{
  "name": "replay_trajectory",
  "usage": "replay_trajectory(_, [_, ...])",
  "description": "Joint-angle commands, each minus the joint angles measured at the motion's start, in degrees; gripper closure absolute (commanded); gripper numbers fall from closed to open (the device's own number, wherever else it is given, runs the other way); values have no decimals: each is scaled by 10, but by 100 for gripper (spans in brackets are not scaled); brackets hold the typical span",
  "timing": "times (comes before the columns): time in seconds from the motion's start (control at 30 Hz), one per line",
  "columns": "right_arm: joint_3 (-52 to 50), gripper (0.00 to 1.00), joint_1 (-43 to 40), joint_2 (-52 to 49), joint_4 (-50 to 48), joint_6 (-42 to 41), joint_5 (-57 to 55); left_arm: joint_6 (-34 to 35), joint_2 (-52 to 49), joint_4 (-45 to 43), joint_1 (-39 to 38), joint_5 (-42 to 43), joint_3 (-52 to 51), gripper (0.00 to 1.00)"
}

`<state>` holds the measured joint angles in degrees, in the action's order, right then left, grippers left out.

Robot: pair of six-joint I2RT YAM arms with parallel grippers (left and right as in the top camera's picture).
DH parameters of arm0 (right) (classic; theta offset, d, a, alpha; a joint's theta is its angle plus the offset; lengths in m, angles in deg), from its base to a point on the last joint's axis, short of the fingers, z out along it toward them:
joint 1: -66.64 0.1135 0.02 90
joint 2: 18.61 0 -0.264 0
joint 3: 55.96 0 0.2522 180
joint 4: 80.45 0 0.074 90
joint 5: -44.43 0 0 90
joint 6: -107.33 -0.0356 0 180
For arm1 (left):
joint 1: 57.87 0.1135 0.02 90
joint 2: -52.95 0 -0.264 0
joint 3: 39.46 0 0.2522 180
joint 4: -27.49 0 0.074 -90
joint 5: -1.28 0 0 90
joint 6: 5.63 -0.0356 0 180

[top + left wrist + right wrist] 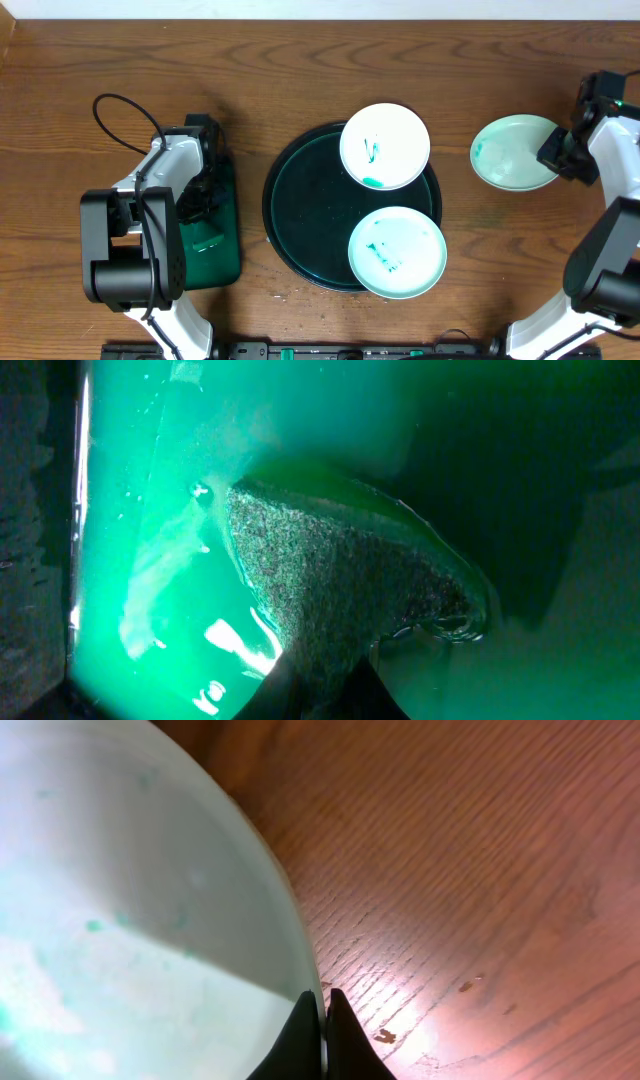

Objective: Clean dirty plates on tray and stack at the side
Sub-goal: 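Carry the plate right and set it on the table beside the tray, then reach right gripper back and pull the top plate toward tray center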

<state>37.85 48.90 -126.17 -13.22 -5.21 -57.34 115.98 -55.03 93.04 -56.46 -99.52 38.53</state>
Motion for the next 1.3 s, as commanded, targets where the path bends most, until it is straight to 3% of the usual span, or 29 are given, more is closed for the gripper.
replay_trajectory(0.0, [-3,99,-3,-13,7,-34,-23,-3,-12,-2,2,14,-2,91])
replay_trajectory(0.03, [-3,99,-3,-13,9,-37,-26,-3,-12,-3,2,14,-2,91])
replay_trajectory(0.07, [-3,92,-3,-13,11,-38,-29,-3,-12,-2,2,14,-2,91])
replay_trajectory(0.13, [-2,66,-5,-12,17,-38,-30,-3,-12,-3,2,14,-2,91])
replay_trajectory(0.2, [-2,54,-7,-11,26,-38,-30,-3,-12,-3,2,14,-2,91])
replay_trajectory(0.3, [1,49,-7,-5,39,-38,-30,-3,-12,-3,2,16,-2,91])
replay_trajectory(0.47, [37,53,-1,29,80,-36,-24,-3,-12,-10,1,33,-2,91])
replay_trajectory(0.57, [73,48,14,70,98,29,49,-3,-12,-14,1,33,-2,91])
replay_trajectory(0.63, [93,32,29,99,106,84,118,-3,-12,-16,1,33,-2,91])
replay_trajectory(0.73, [104,21,63,148,89,150,220,-3,-12,-18,1,33,-2,91])
replay_trajectory(0.83, [103,1,102,172,66,202,274,-3,-12,-18,1,33,-2,91])
replay_trajectory(0.97, [94,1,137,148,58,214,275,-3,-12,-18,1,33,-2,90])
replay_trajectory(1.07, [90,6,167,73,50,277,324,-3,-12,-17,1,33,-2,90])
replay_trajectory(1.27, [90,7,200,-40,3,271,335,-3,-12,-16,1,33,-2,90])
